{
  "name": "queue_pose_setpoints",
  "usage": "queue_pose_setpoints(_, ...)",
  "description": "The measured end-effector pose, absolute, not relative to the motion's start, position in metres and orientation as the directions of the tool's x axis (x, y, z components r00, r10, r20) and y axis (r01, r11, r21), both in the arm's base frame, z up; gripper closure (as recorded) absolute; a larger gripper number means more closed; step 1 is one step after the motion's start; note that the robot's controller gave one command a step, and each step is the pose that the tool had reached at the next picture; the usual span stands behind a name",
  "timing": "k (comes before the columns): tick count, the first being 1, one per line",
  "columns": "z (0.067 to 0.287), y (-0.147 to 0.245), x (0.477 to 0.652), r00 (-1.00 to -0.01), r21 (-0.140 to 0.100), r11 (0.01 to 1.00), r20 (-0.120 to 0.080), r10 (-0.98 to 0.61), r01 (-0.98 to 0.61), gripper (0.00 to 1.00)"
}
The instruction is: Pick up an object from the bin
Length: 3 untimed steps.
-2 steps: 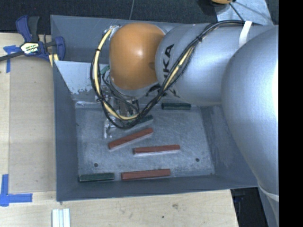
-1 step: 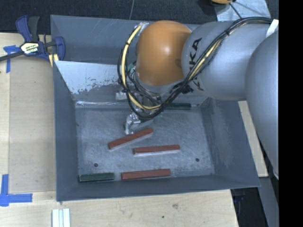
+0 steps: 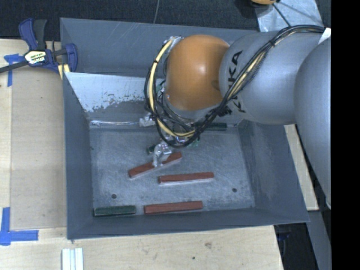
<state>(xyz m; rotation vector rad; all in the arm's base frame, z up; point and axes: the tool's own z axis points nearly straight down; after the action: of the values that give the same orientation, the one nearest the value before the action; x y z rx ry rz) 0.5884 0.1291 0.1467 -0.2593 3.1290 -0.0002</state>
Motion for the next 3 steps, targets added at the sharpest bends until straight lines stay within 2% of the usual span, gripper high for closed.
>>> queue_pose_setpoints(1, 0.0721, 0.1181, 0.5866, -0.989, 0.001, 0.990, -0.005, -0.144, -0.144, 0.00)
queue_pose_setpoints(2, 0.0820, 0.1188, 0.5874, -0.990, 0.001, 0.990, -0.008, -0.141, -0.141, 1.00)
queue_pose_setpoints(3, 0.0821, 0.1188, 0.5874, -0.990, 0.001, 0.990, -0.008, -0.141, -0.141, 1.00)
